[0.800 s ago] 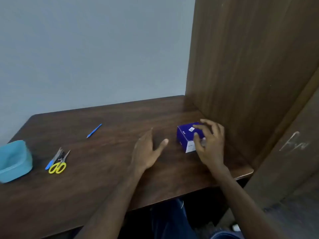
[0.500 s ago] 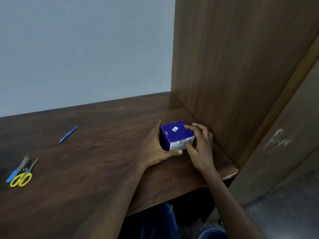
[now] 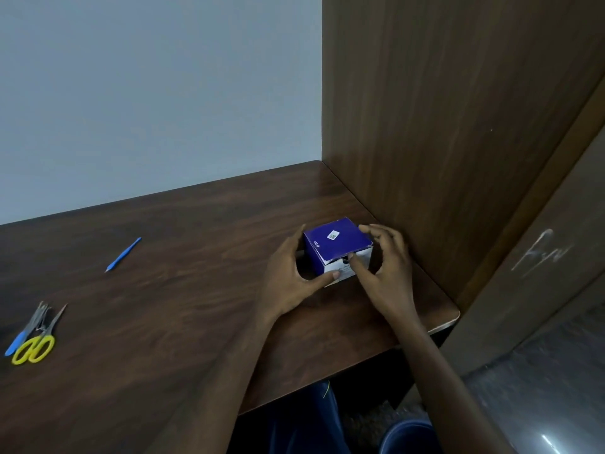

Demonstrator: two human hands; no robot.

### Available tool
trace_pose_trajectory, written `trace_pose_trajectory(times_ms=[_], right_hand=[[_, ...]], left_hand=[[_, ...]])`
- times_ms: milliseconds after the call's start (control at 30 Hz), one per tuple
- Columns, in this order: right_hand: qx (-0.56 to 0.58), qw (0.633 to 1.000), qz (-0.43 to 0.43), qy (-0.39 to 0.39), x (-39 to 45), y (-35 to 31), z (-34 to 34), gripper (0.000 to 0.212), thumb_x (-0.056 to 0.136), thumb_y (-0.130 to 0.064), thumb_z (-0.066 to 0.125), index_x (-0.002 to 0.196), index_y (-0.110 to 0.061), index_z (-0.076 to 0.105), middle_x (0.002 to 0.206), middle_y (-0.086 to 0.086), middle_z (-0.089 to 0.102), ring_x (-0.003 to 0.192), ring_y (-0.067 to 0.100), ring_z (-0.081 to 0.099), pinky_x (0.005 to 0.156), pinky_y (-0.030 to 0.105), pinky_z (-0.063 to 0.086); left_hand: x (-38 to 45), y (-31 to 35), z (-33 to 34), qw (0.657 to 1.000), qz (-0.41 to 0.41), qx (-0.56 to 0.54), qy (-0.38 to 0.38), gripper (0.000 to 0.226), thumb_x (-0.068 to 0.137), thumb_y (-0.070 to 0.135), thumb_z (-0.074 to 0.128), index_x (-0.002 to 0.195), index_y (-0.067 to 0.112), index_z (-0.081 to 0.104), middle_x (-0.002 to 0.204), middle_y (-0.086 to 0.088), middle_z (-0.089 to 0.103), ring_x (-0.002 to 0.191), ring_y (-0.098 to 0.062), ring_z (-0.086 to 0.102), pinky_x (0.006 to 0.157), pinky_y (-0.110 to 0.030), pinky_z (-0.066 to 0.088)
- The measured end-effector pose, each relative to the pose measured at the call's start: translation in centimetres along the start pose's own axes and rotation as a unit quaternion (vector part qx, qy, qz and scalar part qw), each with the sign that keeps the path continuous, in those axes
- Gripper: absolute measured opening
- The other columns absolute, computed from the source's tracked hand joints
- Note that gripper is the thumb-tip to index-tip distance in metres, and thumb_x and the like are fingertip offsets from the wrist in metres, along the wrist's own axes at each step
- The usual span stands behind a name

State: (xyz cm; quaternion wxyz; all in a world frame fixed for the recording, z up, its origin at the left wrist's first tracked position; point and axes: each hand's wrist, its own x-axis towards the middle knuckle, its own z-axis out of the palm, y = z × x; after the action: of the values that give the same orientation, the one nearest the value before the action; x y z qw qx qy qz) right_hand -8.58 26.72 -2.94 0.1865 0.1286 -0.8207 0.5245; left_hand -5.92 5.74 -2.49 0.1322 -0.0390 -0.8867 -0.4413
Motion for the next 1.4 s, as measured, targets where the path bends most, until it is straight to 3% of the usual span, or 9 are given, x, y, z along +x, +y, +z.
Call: trace_pose_trajectory(times_ms=[133,267,467,567,700,867,1100,1267,1400], right_hand=[[0.009,0.999,0.02,0.026,0.0,-0.3,-0.1,0.058,0.09,-0.035,0.084,0.14,-0.036,0.057,0.138,-0.015,0.058,0.13,0.008,0.055,0.098,0.027,0.049],[0.029,0.998,0.023,0.052,-0.2,-0.7,-0.5,0.055,0.088,-0.038,0.086,0.137,-0.034,0.061,0.12,-0.017,0.068,0.118,0.01,0.061,0.096,0.021,0.046],[0.177,0.984,-0.018,-0.028,-0.8,-2.5,-1.0,0.069,0.105,-0.009,0.059,0.165,-0.02,0.027,0.161,-0.002,0.052,0.147,0.002,0.048,0.112,0.012,0.039],[0.229,0.97,-0.003,-0.087,-0.5,-1.8,-1.1,0.078,0.107,0.007,0.049,0.168,-0.026,0.014,0.171,-0.006,0.039,0.155,0.014,0.04,0.122,0.046,0.043],[0.189,0.974,-0.014,-0.12,-0.3,-1.1,-0.8,0.078,0.103,-0.014,0.055,0.168,-0.034,0.016,0.173,-0.011,0.033,0.161,0.025,0.03,0.12,0.072,0.035],[0.17,0.982,-0.004,-0.088,-0.2,-1.4,-1.0,0.086,0.098,-0.023,0.063,0.167,-0.04,0.014,0.172,-0.018,0.028,0.16,0.009,0.025,0.126,0.059,0.034],[0.161,0.986,0.031,0.009,-0.2,-1.1,-0.6,0.064,0.096,-0.045,0.058,0.153,-0.032,0.033,0.12,-0.013,0.064,0.118,0.019,0.061,0.105,0.057,0.051],[0.208,0.977,0.026,-0.029,0.0,-1.4,-0.7,0.066,0.098,-0.015,0.053,0.158,-0.028,0.03,0.142,0.0,0.065,0.136,0.017,0.06,0.1,0.028,0.052],[0.237,0.968,0.032,-0.07,0.3,-1.5,-0.8,0.067,0.101,-0.013,0.05,0.16,-0.035,0.026,0.155,-0.002,0.059,0.143,0.018,0.056,0.106,0.033,0.051]], left_hand=[[0.0,0.2,-0.1,1.0,-0.001,-0.007,0.01,0.114,0.073,0.059,0.093,0.165,0.026,0.034,0.156,0.012,0.057,0.136,-0.001,0.058,0.108,-0.016,0.046],[0.0,0.2,0.0,1.0,0.008,-0.02,0.01,0.113,0.07,0.06,0.094,0.163,0.028,0.037,0.154,0.016,0.059,0.133,0.001,0.06,0.111,-0.027,0.052],[-0.3,0.4,-0.2,0.999,-0.015,-0.045,0.014,0.121,0.064,0.058,0.098,0.159,0.031,0.027,0.155,0.017,0.054,0.13,0.0,0.062,0.107,-0.023,0.053],[-0.5,0.6,-0.2,0.999,0.006,-0.04,0.018,0.101,0.066,0.054,0.099,0.141,0.036,0.034,0.145,0.026,0.054,0.125,0.003,0.063,0.102,-0.022,0.055],[-0.2,0.2,-0.1,0.998,0.042,-0.028,0.023,0.104,0.07,0.058,0.095,0.155,0.04,0.038,0.16,0.021,0.046,0.139,-0.004,0.055,0.11,-0.034,0.055],[-0.2,0.2,-0.2,0.999,0.008,-0.036,0.004,0.133,0.063,0.067,0.094,0.166,0.043,0.013,0.16,0.019,0.049,0.137,-0.004,0.056,0.114,-0.035,0.052],[-0.2,0.0,-0.2,0.999,-0.004,-0.019,0.033,0.092,0.061,0.066,0.095,0.122,0.035,0.034,0.134,0.019,0.06,0.119,0.003,0.062,0.097,-0.033,0.059],[-0.2,0.1,-0.3,0.999,0.017,-0.023,0.036,0.084,0.062,0.068,0.093,0.12,0.039,0.041,0.134,0.021,0.061,0.118,0.0,0.065,0.095,-0.032,0.059],[-0.3,0.2,-0.4,0.999,0.028,-0.036,0.025,0.092,0.065,0.064,0.095,0.139,0.045,0.044,0.141,0.024,0.062,0.123,0.001,0.064,0.102,-0.032,0.059]])
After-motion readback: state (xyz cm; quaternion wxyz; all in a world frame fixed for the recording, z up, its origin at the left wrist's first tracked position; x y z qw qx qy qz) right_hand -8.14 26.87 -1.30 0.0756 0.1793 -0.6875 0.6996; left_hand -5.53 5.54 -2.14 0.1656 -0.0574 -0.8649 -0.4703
